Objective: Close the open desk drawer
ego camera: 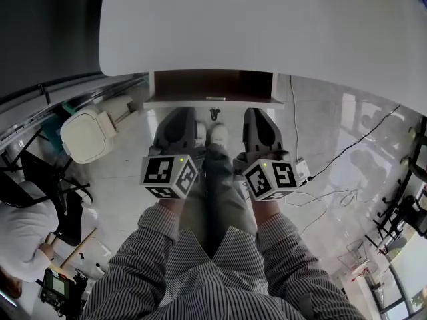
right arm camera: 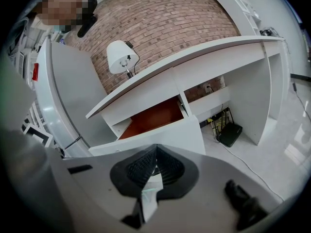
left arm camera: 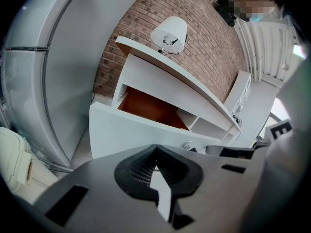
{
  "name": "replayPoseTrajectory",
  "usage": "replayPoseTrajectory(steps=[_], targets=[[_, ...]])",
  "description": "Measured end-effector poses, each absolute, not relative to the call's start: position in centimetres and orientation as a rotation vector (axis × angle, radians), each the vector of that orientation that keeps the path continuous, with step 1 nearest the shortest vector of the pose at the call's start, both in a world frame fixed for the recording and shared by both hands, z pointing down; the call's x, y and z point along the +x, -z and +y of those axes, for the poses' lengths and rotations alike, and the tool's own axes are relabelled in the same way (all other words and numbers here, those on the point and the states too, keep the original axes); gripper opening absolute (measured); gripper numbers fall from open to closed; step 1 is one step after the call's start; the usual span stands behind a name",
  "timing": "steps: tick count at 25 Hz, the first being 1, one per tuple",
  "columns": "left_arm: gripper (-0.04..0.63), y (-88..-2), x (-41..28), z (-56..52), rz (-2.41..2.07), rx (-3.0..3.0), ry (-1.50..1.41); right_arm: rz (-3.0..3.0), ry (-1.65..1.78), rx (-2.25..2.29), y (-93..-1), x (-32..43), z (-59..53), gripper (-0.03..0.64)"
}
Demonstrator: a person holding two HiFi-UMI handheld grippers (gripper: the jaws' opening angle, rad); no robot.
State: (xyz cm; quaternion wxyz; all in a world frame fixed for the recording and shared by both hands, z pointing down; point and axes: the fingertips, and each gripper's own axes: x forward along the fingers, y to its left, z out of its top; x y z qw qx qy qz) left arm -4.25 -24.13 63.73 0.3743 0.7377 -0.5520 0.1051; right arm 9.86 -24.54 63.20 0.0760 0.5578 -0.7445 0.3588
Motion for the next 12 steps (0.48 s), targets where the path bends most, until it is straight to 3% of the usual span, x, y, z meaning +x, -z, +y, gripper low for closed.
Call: replayPoseTrajectory(steps=[12], targets=[[0.012, -63.7, -3.9, -28.1, -1.355, 1.897, -0.288, -2.191, -1.123, 1.707, -63.3, 10.2, -28.9, 0.017]])
